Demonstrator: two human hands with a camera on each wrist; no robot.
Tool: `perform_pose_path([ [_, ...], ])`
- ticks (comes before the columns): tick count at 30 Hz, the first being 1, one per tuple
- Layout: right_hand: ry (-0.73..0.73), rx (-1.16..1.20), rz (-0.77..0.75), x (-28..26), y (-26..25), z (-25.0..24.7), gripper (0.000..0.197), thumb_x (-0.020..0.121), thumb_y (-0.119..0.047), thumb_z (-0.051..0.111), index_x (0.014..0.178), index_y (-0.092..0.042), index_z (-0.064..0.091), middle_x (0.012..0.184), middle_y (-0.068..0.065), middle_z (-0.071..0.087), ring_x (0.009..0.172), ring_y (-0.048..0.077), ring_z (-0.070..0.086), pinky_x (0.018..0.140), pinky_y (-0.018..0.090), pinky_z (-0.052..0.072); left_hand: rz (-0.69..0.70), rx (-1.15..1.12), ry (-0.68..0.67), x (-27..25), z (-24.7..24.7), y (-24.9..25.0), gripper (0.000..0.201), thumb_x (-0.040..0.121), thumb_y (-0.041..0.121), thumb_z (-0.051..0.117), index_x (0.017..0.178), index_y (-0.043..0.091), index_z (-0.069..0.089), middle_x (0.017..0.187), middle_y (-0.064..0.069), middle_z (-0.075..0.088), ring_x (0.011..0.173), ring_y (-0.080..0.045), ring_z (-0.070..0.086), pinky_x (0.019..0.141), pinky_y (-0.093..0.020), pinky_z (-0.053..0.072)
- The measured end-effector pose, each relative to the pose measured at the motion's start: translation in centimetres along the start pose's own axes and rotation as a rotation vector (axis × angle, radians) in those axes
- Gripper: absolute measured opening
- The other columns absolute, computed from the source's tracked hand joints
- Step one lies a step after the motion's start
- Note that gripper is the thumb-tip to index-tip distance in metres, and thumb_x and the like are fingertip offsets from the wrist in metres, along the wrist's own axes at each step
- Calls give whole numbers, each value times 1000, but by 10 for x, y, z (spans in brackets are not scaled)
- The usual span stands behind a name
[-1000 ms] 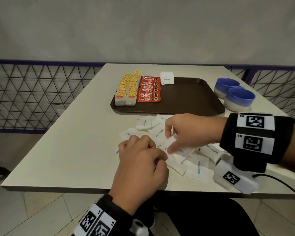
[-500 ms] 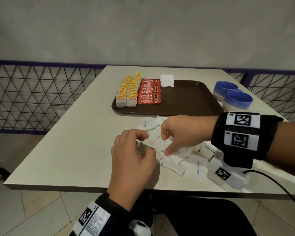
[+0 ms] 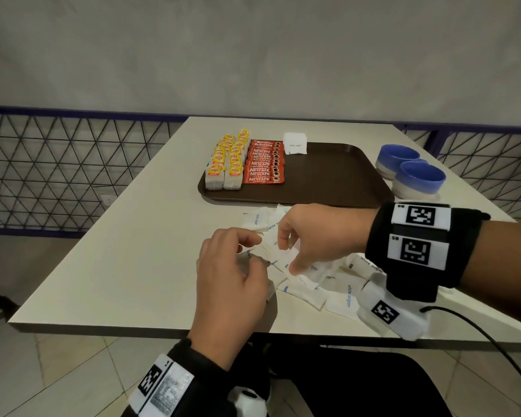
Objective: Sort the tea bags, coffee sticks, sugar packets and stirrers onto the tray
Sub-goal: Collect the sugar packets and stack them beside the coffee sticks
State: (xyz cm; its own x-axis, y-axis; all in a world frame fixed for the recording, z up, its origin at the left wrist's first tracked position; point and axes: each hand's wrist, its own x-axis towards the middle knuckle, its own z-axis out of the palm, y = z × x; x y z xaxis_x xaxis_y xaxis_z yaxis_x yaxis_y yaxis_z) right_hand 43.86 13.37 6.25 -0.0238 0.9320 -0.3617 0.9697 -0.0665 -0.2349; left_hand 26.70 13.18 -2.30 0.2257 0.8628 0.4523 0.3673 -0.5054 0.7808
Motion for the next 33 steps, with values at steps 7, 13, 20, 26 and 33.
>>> perform_pose_path([
  [7,-34,-27,1,0,1,-1,36,86,-29,81,116,-22,61,118,-2,63,108,22,63,72,21,48,10,-2,7,-1,0,0,26,85,4,62,97,27,60,101,21,56,106,-5,49,85,-12,38],
  [13,-86,-62,-17,0,-1,-7,32,88,-33,78,117,-30,63,95,-18,48,92,9,54,66,19,39,17,2,2,0,0,0,26,85,3,62,96,27,60,100,21,56,106,-4,49,84,-10,37],
  [20,-66,-146,-71,1,-4,-6,26,87,-33,80,109,-25,68,114,-4,64,109,20,62,83,26,50,46,-16,-3,-1,-1,1,27,85,2,64,93,28,61,99,20,57,105,-4,51,80,-5,36],
  [26,-38,-204,-110,3,-7,-4,27,87,-33,80,109,-21,70,110,-2,68,109,21,58,79,26,46,72,-15,-3,-2,-1,2,30,83,-1,66,90,28,61,98,18,58,104,-9,54,79,-7,37],
  [33,-3,-102,-126,0,-2,-1,21,85,-26,82,97,-23,65,103,-5,68,97,19,64,87,36,56,77,-34,-12,-2,0,1,30,83,0,66,88,29,61,97,19,58,102,-9,55,78,-14,41],
])
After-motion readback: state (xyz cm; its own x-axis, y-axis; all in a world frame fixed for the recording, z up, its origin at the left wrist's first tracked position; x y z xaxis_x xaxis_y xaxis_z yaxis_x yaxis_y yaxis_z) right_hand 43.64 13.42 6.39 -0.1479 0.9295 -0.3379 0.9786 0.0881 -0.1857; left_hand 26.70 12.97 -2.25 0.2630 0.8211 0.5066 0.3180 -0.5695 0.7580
